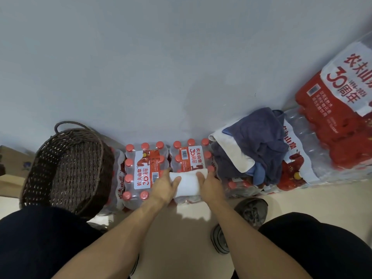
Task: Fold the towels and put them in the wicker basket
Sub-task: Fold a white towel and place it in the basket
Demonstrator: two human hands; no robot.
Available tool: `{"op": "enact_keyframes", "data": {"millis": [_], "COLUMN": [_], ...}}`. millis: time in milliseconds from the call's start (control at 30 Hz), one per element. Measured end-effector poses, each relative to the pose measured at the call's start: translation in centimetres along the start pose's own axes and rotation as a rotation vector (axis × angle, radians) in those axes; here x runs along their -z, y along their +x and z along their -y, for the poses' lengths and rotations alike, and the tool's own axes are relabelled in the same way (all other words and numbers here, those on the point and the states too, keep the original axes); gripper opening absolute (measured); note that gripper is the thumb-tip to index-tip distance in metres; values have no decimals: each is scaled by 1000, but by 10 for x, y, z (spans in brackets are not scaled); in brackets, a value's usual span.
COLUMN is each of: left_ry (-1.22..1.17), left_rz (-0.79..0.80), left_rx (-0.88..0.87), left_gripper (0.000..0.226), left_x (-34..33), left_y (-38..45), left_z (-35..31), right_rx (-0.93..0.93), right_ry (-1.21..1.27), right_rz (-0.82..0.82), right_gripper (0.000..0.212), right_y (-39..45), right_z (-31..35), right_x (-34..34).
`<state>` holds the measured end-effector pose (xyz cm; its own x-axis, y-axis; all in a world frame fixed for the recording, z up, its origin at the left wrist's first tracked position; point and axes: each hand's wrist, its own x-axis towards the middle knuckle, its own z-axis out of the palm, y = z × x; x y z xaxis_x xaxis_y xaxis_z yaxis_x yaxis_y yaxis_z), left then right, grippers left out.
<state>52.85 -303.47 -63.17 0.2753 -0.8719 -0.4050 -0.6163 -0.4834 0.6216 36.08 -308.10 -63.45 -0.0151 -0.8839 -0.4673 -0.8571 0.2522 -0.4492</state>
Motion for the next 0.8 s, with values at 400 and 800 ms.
{"op": "enact_keyframes", "data": {"millis": [400,800], "left_ry": [34,-866], "left_rz": [157,195], "left_rx": [174,586], "left_gripper": [54,41], "left_x": [10,22], "left_y": [1,-9], "left_z": [-19,-43], "right_rx": [-127,-312], "right_ry": [-21,895], "right_rz": [-62,330], "right_gripper": [65,41], "right_y": [6,-7], "right_z": [-3,-46], "right_x": [0,12]}}
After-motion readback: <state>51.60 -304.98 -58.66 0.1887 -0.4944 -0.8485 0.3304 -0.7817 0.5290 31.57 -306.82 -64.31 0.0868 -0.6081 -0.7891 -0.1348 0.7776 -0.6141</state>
